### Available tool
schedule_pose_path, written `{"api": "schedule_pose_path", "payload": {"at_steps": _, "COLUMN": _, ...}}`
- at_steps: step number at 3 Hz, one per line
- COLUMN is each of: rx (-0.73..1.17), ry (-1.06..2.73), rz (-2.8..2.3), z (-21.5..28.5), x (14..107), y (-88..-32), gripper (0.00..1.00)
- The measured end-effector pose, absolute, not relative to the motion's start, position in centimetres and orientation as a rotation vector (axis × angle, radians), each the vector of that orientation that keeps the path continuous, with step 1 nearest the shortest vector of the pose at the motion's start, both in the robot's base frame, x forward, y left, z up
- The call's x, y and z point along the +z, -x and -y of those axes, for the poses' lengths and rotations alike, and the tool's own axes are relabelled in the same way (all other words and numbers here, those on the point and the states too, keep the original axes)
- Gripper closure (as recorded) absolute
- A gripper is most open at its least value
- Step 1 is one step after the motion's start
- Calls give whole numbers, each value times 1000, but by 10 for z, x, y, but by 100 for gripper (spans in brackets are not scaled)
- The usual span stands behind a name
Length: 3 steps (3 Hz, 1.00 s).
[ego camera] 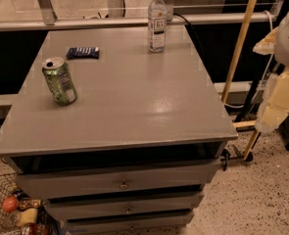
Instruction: Pick blue plastic bottle
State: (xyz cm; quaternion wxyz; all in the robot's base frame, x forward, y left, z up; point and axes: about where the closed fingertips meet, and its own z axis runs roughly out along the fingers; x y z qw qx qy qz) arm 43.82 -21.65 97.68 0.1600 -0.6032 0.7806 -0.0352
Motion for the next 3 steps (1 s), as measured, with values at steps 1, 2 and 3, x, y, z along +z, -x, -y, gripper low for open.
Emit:
{"api": "schedule_pose_path", "payload": {"at_steps": 1, "rx": -101, "ry": 1723, "rz": -2230, "z": 216, "x": 977, "y": -438, "gripper": 0}}
{"api": "schedule_pose_path", "payload": {"at_steps": 2, "rx": -61, "ry": 1632, "rz": -2204, "z": 226, "x": 978, "y": -469, "gripper": 0}}
{"api": "schedule_pose_path", "payload": {"at_steps": 3, "rx": 6, "ry": 1472, "rz": -2170, "z": 235, "x": 969, "y": -518, "gripper": 0}}
